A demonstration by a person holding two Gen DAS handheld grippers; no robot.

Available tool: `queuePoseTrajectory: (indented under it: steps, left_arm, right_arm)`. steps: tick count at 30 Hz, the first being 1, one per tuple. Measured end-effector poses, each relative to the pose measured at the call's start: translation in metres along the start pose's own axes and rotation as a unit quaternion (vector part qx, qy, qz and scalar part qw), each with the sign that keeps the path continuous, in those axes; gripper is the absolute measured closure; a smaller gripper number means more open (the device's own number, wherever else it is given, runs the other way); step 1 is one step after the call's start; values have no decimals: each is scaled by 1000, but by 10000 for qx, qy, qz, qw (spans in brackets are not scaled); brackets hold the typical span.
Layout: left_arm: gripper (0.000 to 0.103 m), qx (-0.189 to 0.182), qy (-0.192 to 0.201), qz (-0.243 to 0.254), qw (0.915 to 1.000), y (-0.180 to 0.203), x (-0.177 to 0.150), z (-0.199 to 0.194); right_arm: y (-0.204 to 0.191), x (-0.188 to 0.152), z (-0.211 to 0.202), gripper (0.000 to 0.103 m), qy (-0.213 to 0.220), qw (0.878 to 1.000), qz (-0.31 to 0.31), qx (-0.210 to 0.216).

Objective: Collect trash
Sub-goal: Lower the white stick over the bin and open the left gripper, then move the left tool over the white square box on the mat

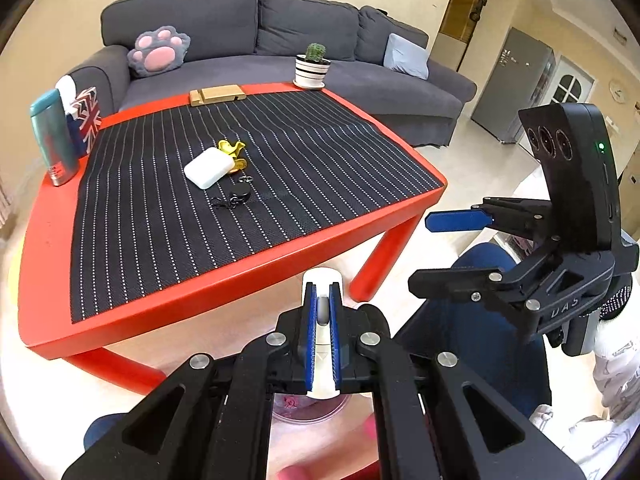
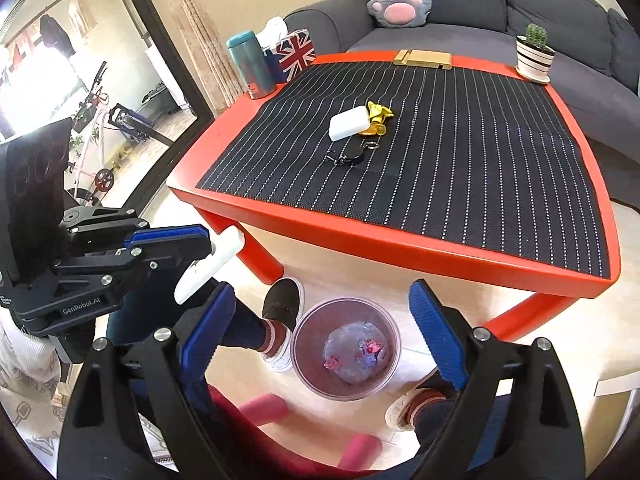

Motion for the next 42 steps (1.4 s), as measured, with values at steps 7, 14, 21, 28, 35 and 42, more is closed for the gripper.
queuePoseTrajectory:
  steps: [7, 14, 21, 28, 35, 42]
  left_arm:
    - [14, 112, 284, -100, 9995, -2, 8, -7]
    - [8, 220, 283, -275, 9990, -12, 9, -8]
    - [8, 247, 287, -361, 9986, -15, 7, -7]
    - [8, 253, 305, -371, 9985, -16, 7, -9]
    - [8, 305, 372, -389, 9981, -25, 15, -13]
    - [8, 374, 473, -420, 9973, -42, 31, -18]
  right_arm:
    - [1, 4, -5, 14, 69, 10000, 11, -25]
    - [0, 2, -5, 10, 101, 9999, 32, -7]
    - [-1, 0, -3, 10, 70, 10000, 40, -11]
    - [-1, 2, -3, 9, 84, 10000, 47, -17]
    - [0, 14, -5, 9, 171, 9998, 63, -71]
    - [5, 35, -9, 9, 286, 9995, 75, -139]
Point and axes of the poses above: each gripper's, at about its wrist camera, not at the fingertips, and z roughly the way its jaws point, y to its right, x to its top, the point moved 9 cm from there along z, roughly the way its jaws point, and after that the axes turned 11 degrees about z, right-handed, at the moved point
